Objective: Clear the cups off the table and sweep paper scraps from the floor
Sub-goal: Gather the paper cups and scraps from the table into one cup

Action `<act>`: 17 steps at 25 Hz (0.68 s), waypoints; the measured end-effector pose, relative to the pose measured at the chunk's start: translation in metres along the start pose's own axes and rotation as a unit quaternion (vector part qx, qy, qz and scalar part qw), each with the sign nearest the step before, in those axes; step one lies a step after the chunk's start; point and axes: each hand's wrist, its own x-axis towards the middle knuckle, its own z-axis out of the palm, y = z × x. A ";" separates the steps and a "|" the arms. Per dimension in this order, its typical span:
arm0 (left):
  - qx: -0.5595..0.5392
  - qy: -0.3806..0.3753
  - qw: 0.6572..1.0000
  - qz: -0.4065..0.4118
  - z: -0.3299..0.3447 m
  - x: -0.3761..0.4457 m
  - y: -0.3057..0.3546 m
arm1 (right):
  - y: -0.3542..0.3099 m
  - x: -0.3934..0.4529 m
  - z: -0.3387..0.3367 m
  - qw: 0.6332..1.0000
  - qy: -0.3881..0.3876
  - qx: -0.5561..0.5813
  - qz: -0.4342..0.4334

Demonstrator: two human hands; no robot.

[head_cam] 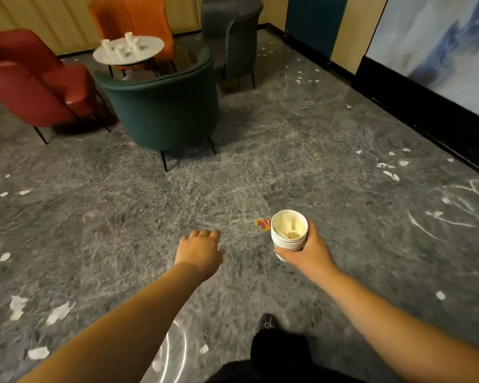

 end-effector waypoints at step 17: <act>-0.033 -0.003 0.999 0.033 -0.185 0.519 -0.017 | -0.115 0.518 -0.026 0.999 0.015 0.009 -0.037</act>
